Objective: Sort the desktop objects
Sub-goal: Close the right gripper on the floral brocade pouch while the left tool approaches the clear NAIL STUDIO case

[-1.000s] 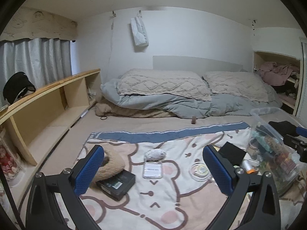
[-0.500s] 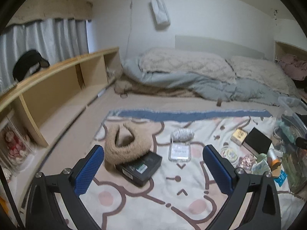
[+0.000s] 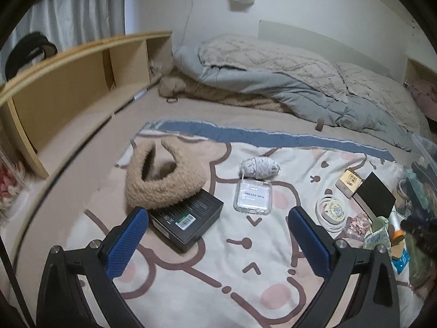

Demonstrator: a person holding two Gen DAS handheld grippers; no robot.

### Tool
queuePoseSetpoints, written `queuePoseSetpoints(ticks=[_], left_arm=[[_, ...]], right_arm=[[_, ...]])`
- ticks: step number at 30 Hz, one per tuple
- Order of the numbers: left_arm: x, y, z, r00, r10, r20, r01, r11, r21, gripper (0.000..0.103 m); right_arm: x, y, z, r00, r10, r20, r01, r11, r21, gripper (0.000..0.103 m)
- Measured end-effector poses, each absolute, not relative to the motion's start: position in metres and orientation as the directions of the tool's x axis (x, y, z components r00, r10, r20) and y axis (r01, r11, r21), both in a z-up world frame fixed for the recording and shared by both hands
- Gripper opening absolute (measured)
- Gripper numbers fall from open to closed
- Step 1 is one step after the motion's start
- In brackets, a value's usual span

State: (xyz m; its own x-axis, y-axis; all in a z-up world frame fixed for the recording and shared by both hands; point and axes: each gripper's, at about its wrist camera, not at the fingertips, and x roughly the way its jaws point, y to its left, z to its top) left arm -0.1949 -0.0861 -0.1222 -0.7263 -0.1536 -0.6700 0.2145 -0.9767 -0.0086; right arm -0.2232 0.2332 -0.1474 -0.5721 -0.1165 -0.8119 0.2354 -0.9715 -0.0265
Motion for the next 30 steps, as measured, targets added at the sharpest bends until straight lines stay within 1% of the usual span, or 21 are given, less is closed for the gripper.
queuePoseSetpoints(ticks=[2,6,7,10,13,18,21,25,30], left_arm=[[-0.201,-0.086,-0.129,-0.722,-0.164,-0.672,0.225,-0.974,-0.005,0.102],[-0.216,-0.088,-0.143,-0.703,-0.169,-0.691,0.245,-0.969,-0.012,0.095],[-0.220,-0.089,-0.148,-0.696,-0.167,-0.699,0.251,-0.968,-0.018,0.094],[-0.233,-0.088,-0.161,-0.674,-0.166,-0.720,0.259,-0.966,-0.020,0.092],[-0.245,-0.083,-0.172,-0.667,-0.173,-0.725,0.256,-0.967,-0.005,0.091],[-0.262,-0.070,-0.185,-0.667,-0.156,-0.728,0.230,-0.973,-0.002,0.091],[-0.275,-0.061,-0.194,-0.654,-0.138,-0.744,0.205,-0.979,0.001,0.092],[-0.290,-0.048,-0.208,-0.635,-0.153,-0.757,0.193,-0.980,0.035,0.093],[-0.311,-0.032,-0.223,-0.616,-0.166,-0.770,0.181,-0.981,0.066,0.101]], right_arm=[[-0.227,0.233,-0.162,-0.565,-0.098,-0.820,0.255,-0.965,-0.060,0.025],[-0.233,0.234,-0.193,-0.539,-0.066,-0.840,0.296,-0.948,-0.115,0.025],[-0.234,0.235,-0.201,-0.534,-0.063,-0.843,0.309,-0.943,-0.125,0.025],[-0.237,0.238,-0.221,-0.519,-0.071,-0.852,0.342,-0.931,-0.130,0.025],[-0.235,0.237,-0.241,-0.503,-0.076,-0.861,0.382,-0.913,-0.142,0.025],[-0.221,0.239,-0.255,-0.538,-0.093,-0.838,0.422,-0.890,-0.172,0.025],[-0.219,0.247,-0.256,-0.505,-0.130,-0.853,0.424,-0.898,-0.115,0.025],[-0.213,0.255,-0.254,-0.474,-0.161,-0.866,0.444,-0.893,-0.077,0.025],[-0.198,0.262,-0.254,-0.449,-0.184,-0.874,0.475,-0.878,-0.059,0.025]])
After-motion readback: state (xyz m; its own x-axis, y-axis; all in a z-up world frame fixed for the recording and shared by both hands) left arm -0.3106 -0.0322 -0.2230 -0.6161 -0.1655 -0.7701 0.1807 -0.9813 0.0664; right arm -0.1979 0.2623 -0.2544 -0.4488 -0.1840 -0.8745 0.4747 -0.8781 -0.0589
